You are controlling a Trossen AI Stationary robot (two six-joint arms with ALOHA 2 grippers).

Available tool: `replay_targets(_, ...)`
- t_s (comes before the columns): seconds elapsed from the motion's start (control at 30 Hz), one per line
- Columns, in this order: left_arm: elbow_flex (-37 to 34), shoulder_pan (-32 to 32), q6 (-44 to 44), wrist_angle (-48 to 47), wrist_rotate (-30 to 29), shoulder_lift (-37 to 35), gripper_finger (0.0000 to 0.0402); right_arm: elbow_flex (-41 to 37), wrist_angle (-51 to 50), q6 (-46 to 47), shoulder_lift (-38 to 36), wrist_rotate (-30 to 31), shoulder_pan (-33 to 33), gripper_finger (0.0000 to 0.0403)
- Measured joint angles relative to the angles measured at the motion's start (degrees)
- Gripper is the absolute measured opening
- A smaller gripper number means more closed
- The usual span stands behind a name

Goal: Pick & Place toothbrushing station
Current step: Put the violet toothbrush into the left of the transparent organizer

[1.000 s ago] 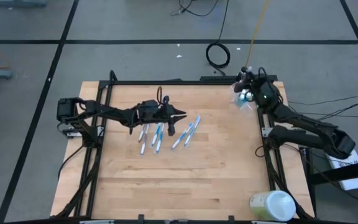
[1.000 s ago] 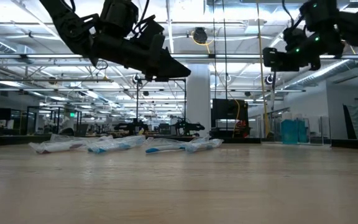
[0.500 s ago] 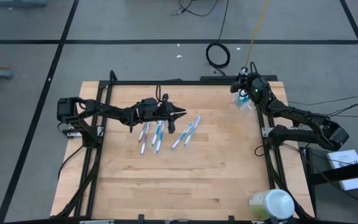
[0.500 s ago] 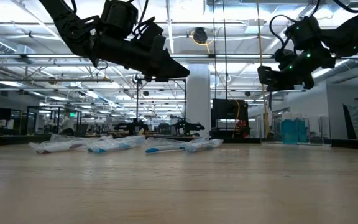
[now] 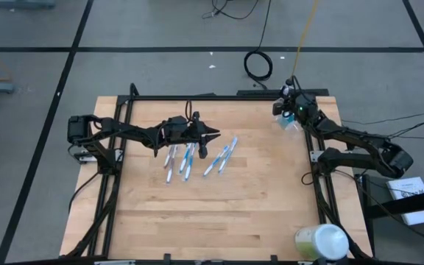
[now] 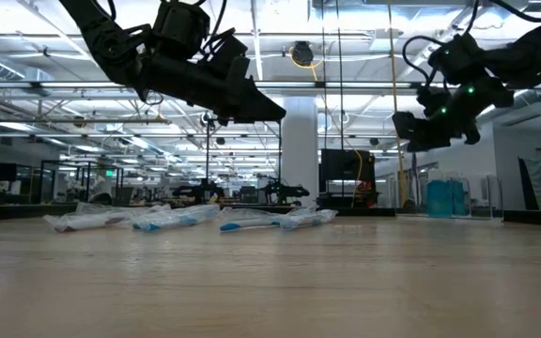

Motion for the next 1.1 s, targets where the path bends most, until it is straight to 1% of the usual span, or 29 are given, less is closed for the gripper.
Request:
replay_targets(0.4, 0.0, 0.0, -0.3, 0.0, 0.0, 0.0, 0.0074, -2.1, 0.8, 0.4, 0.0, 0.1, 0.0, 0.0021)
replay_targets(0.53, 0.0, 0.0, -0.3, 0.0, 0.0, 0.0, 0.0074, -2.2, 1.6, 0.3, 0.0, 0.0, 0.0, 0.0033)
replay_targets(0.63, 0.0, 0.0, -0.3, 0.0, 0.0, 0.0, 0.0074, -2.2, 2.6, 0.0, 0.0, -0.7, 0.0, 0.0056)
replay_targets(0.67, 0.0, 0.0, -0.3, 0.1, 0.0, 0.0, 0.0074, -2.2, 3.0, 0.0, 0.0, -1.5, 0.0, 0.0067)
replay_targets(0.9, 0.0, 0.0, -0.3, 0.1, 0.0, 0.0, 0.0074, -2.2, 4.0, 0.2, 0.0, -1.6, 0.6, 0.0151)
replay_targets(1.0, 0.0, 0.0, -0.6, 0.0, 0.0, 0.0, 0.0074, -2.2, 5.7, -1.0, -0.6, -1.5, 1.4, 0.0174)
replay_targets(1.1, 0.0, 0.0, -1.0, 0.1, -0.1, 0.0, 0.0074, -2.2, 7.2, -1.7, -2.4, -1.5, 2.3, 0.0184)
